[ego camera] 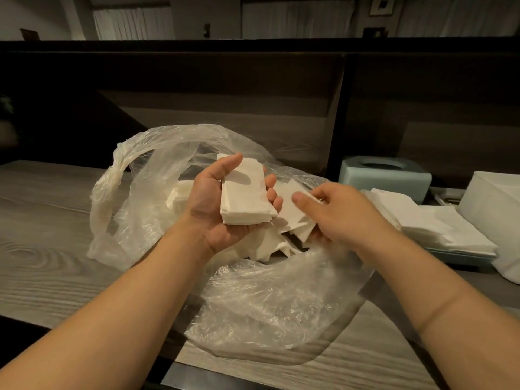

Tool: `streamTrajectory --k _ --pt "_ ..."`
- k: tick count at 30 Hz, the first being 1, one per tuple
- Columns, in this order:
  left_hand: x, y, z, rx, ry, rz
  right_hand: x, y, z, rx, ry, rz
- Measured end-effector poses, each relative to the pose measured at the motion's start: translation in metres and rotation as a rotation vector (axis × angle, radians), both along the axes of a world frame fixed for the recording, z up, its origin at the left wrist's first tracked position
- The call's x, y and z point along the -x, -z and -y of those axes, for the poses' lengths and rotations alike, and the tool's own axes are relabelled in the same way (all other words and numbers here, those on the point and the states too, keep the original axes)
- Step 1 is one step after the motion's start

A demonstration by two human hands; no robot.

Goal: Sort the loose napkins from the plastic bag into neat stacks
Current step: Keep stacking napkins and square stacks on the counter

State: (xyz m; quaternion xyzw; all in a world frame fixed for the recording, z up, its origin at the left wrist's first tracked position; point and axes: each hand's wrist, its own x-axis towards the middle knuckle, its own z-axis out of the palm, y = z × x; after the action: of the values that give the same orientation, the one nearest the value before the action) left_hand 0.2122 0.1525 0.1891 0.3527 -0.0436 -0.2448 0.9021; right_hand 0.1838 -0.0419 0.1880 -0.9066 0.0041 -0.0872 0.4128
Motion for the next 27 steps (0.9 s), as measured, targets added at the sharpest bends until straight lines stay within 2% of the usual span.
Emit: streamTrajectory --k 4,9,18,24,27 --pt "-0.002 0.001 -0.001 -0.019 0.008 -0.011 -0.004 0.011 -0.005 0.162 0.017 0.002" --pt "-0.002 0.002 0.0 -0.032 0.022 -0.014 -0.003 0.013 -0.005 0.116 0.057 0.083" --pt "-0.004 0.003 0.001 -0.035 0.004 -0.053 0.002 -0.005 -0.001 -0.308 0.145 0.086" --pt "-0.001 0.001 0.002 -0.021 -0.025 -0.058 0.005 -0.018 -0.002 -0.946 0.06 0.022" --pt "0.002 -0.001 0.006 -0.05 -0.021 -0.057 0.012 -0.022 -0.008 -1.093 -0.106 -0.093"
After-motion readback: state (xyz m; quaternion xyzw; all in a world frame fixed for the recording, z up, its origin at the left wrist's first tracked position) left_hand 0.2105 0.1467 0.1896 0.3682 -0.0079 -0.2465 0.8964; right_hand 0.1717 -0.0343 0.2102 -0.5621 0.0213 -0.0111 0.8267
